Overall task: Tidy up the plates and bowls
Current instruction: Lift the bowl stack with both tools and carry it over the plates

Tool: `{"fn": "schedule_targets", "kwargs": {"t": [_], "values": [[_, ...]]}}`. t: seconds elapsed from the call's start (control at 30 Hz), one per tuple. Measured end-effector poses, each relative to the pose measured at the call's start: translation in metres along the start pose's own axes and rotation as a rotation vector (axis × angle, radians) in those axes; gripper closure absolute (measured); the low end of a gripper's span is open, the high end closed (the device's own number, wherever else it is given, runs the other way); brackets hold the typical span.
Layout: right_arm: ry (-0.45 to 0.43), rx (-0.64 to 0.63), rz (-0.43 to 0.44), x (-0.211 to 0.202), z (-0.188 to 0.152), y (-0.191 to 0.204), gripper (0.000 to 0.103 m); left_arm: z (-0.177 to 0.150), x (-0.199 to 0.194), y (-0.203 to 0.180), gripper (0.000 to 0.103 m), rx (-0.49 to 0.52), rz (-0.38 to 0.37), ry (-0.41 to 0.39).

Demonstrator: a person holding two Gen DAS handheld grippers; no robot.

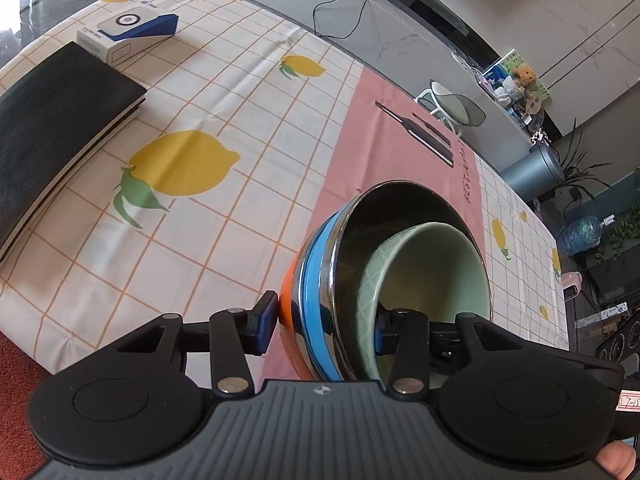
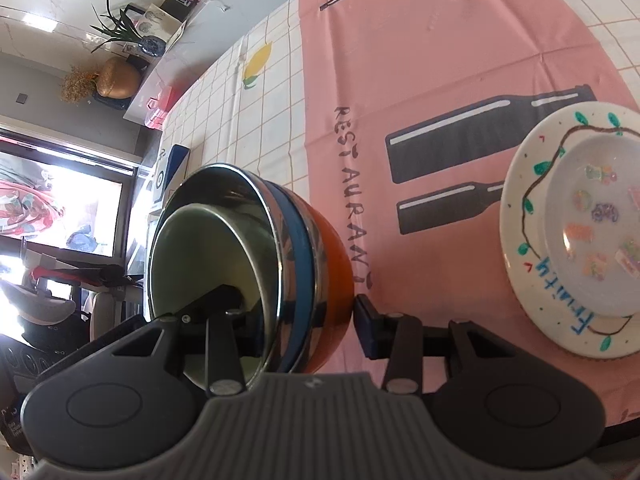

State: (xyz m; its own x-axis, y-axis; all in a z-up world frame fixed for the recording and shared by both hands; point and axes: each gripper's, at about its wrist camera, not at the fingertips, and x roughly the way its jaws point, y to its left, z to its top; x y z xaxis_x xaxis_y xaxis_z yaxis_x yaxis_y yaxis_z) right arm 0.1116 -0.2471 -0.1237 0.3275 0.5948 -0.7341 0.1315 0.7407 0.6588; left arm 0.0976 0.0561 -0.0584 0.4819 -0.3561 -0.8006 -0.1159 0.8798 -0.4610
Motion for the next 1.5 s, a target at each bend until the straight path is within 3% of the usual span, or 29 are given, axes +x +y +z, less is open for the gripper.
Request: {"fn": "schedule_targets", "kwargs": {"t": [0.43, 0.73, 1.0, 1.5], "values": [[-0.069, 0.042, -0.028, -0.088, 0.023, -0.049, 0.061, -0.013, 0.019, -0.098, 0.053, 0.108, -0.068, 0.045], [-0.104, 0.081, -0.092, -0.135, 0.026, -0.091, 0.061, -0.032, 0.048, -0.138, 0.053, 0.123, -0.111, 0.115], [-0.098, 0.126, -0.11, -0.139, 0.024, -0.123, 0.061, -0.045, 0.07, -0.145, 0.053, 0.13, -0.109, 0.173], [-0.102, 0.112, -0.117, -0.134, 0.026, -0.128, 0.061, -0.047, 0.075, -0.147, 0.054, 0.131, -0.117, 0.151]]}}
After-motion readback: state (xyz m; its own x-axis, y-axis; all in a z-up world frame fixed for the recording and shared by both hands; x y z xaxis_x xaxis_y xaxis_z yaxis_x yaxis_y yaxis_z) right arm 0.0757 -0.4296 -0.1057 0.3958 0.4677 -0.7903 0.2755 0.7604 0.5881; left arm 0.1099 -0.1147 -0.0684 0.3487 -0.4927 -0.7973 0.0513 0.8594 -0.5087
